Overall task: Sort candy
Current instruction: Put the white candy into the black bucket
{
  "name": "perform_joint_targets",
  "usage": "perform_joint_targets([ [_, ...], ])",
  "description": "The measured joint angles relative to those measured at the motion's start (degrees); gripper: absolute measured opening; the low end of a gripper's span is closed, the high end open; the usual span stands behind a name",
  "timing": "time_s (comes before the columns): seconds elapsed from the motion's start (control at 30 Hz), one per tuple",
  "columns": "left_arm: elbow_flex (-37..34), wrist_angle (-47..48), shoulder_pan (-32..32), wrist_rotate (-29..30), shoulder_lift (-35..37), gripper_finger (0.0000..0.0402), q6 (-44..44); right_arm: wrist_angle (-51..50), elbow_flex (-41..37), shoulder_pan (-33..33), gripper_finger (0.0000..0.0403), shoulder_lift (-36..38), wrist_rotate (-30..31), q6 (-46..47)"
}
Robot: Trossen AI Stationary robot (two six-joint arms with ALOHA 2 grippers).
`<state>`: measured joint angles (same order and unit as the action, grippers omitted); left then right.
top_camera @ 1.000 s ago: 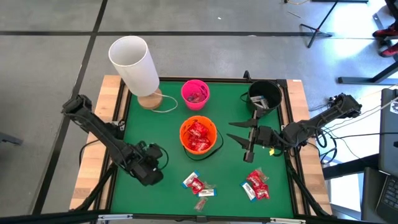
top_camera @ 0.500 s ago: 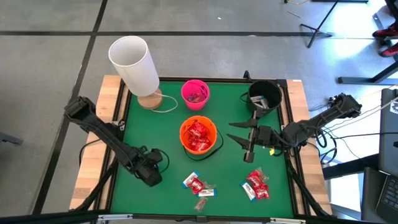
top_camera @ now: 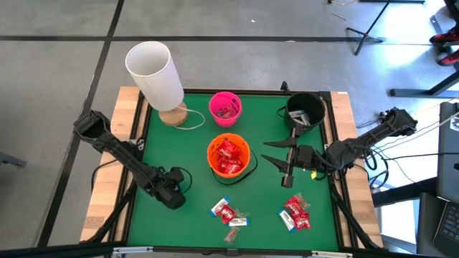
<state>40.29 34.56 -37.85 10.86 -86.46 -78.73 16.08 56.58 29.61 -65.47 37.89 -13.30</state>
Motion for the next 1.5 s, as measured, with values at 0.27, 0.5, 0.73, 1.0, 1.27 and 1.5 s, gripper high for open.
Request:
perform_joint_targets([
  [0.27, -0.1, 1.2, 1.3, -0.3, -0.1, 0.0167, -0.7, 0.0, 0.0, 0.0, 0.0166, 0.0, 0.0, 0.0],
  [0.5, -0.1, 0.3, 2.2, 1.1, 0.0, 0.0061, -0.1, -0.1, 0.0, 0.0, 0.0166, 0.0, 0.0, 0.0],
  [0.73, 1.6, 0.8, 2.4, 3.7, 1.0, 0.0002, 3.8, -0.3, 0.0, 0.0, 0.0166, 0.0, 0.0, 0.0],
  [1.0, 6.7, 6.4, 2.5, 6.9, 3.6, 0.0001, 7.4, 0.0, 0.0, 0.0, 0.0166, 0.0, 0.0, 0.0],
  [1.27, 17.3, 18.2, 1.7, 13.4, 3.9, 0.0001, 10.5, 0.0, 0.0, 0.0, 0.0166, 0.0, 0.0, 0.0],
  [1.5, 19.3, 20.2, 1.9, 12.0, 3.8, 0.0000, 10.5, 0.0, 0.0, 0.0, 0.0166, 0.0, 0.0, 0.0],
])
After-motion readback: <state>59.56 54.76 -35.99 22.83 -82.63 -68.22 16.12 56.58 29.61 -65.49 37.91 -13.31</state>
